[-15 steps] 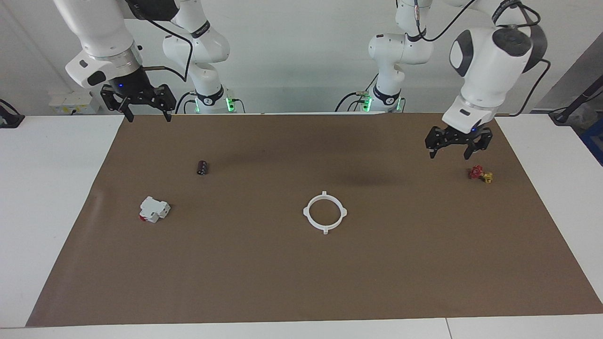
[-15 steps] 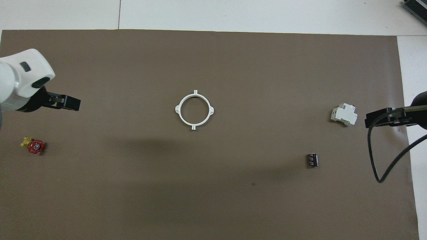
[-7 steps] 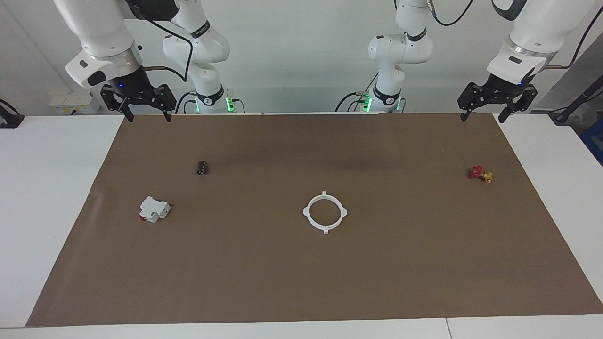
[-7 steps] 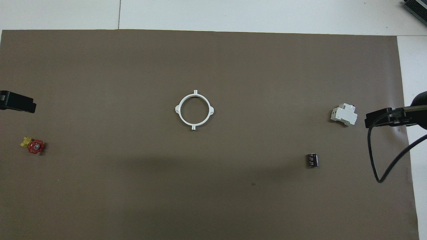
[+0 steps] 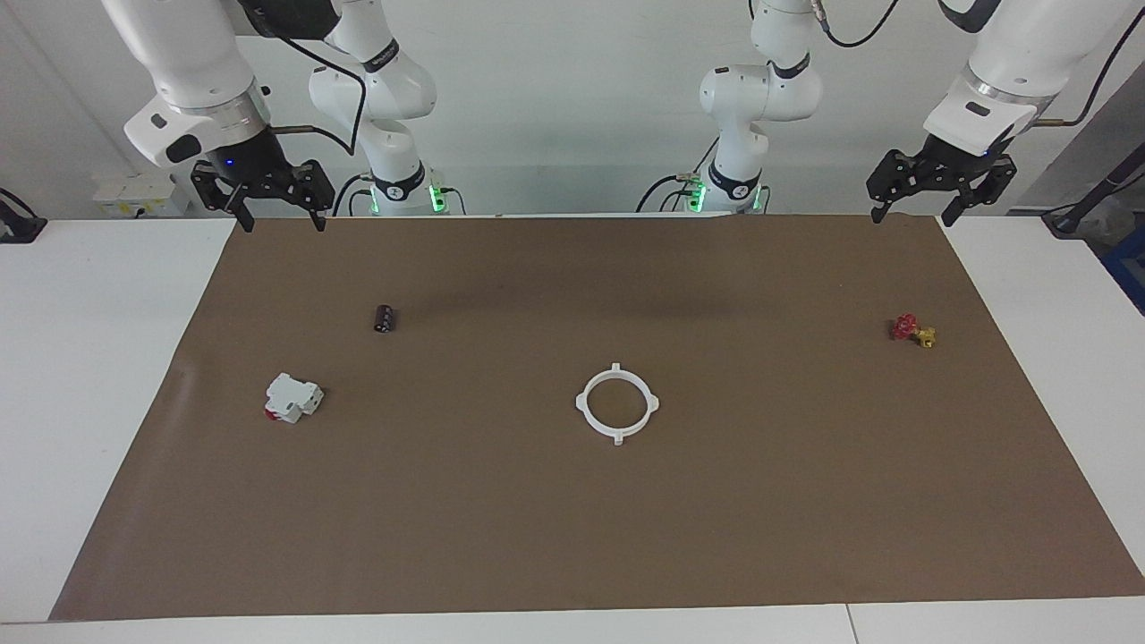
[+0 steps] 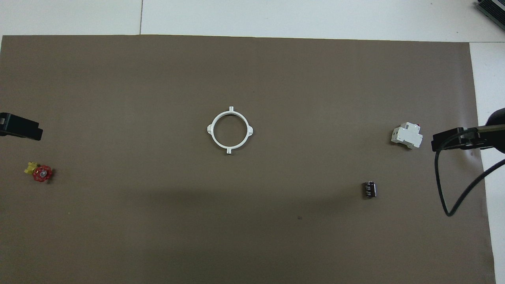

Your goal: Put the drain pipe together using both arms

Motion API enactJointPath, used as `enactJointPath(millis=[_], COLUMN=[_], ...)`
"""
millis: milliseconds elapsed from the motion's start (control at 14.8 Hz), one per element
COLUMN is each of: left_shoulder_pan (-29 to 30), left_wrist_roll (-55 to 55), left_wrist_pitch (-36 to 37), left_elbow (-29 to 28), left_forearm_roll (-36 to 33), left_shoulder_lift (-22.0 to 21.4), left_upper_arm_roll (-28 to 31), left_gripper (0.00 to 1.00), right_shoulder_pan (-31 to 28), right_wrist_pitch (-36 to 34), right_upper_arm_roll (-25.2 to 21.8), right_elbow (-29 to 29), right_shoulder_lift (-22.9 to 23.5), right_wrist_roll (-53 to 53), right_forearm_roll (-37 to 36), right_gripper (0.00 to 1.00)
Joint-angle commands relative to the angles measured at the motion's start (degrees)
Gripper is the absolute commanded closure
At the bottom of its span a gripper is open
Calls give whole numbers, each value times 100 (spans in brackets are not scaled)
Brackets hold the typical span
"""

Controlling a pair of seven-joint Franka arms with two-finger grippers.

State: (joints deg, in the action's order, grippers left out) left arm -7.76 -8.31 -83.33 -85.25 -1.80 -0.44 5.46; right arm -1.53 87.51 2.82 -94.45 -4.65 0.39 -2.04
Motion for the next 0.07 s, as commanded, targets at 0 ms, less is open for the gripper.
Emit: enactJointPath(millis=[0], left_shoulder_pan=[116], left_wrist_roll=[5], left_wrist_pitch=[2], left_elbow=[-132], left_forearm_roll=[136], left_shoulder_lift=[-123], left_upper_arm_roll=[-54], left_gripper=[0], right_shoulder_pan=[-40], right_wrist_pitch=[-23], right_upper_arm_roll=[8], right_elbow=[-55], right_shoulder_lift=[-71], right_wrist_roll=[-179], right_forearm_roll=[116], right_gripper=[0])
